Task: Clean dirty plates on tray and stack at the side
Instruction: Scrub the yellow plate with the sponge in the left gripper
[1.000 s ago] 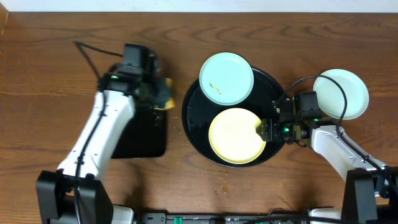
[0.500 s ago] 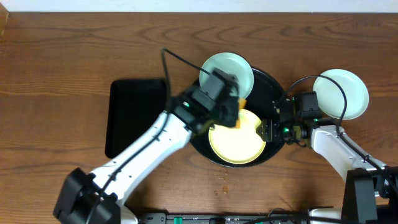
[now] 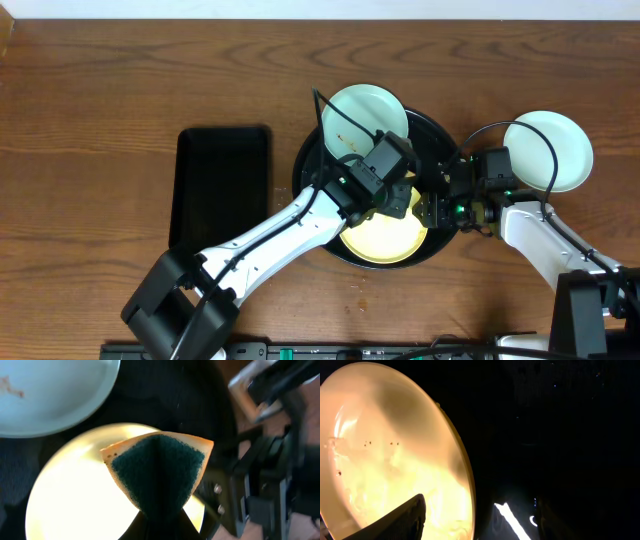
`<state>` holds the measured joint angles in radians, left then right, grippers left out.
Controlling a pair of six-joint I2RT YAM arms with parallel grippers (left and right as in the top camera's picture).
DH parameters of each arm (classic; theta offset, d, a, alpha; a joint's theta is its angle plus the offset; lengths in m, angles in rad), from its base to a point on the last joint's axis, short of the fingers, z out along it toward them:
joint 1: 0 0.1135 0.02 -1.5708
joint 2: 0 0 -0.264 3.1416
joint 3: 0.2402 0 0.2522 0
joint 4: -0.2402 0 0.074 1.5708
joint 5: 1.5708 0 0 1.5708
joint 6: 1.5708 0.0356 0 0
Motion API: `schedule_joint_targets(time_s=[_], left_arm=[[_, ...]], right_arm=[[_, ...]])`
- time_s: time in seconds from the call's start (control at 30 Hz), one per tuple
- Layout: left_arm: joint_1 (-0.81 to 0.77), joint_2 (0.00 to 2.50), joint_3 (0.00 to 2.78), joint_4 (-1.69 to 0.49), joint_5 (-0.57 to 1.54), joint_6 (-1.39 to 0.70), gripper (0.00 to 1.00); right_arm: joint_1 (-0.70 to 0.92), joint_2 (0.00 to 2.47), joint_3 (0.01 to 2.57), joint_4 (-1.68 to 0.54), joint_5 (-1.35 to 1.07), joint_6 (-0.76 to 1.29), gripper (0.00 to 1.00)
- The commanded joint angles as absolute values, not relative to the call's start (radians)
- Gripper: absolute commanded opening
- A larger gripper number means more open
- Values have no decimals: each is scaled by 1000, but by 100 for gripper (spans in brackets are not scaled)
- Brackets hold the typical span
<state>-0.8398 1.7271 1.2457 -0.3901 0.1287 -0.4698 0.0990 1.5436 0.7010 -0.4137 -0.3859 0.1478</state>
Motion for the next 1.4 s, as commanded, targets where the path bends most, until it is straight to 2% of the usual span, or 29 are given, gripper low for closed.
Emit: schedule_joint_targets(time_s=[0.0,0.17,0.23,0.5,0.63,0.8,1.03,1.1,1.13,1.23,1.27,1.37], left_arm=[[-838,1718,1254,-372,83,-446,7],[-838,1716,1254,-369,-14,-392,8],[-836,1716,1254,-353,-20,-362,7],[-836,1715,1254,-247,-20,-348,8],[-836,1717,1253,-255,-20,-349,8],[-836,1723,1241,-302,-25,-349,8],[-834,1724,1228,-297,-84,-348,8],[-834,1724,1228,-292,-84,-331,8],[-834,1724,1228,-286,-84,-321,7],[-830,1720,1228,-262,-84,-294,8],[-825,1713,1228,-251,-84,-276,7],[-806,1669,1229,-240,-85,-254,7]], right_arm=[[93,1551,704,-420,-397,141,68],[93,1551,704,-420,-397,141,64],[93,1551,703,-420,-397,141,60],[93,1551,691,-408,-397,141,57],[93,1551,691,-408,-397,141,50],[93,1551,690,-403,-397,141,57],[132,1551,665,-366,-393,141,54],[145,1551,665,-366,-387,141,44],[151,1551,665,-366,-378,142,31],[170,1551,659,-367,-339,168,4],[177,1551,658,-368,-329,175,1],[182,1551,659,-368,-331,194,1]])
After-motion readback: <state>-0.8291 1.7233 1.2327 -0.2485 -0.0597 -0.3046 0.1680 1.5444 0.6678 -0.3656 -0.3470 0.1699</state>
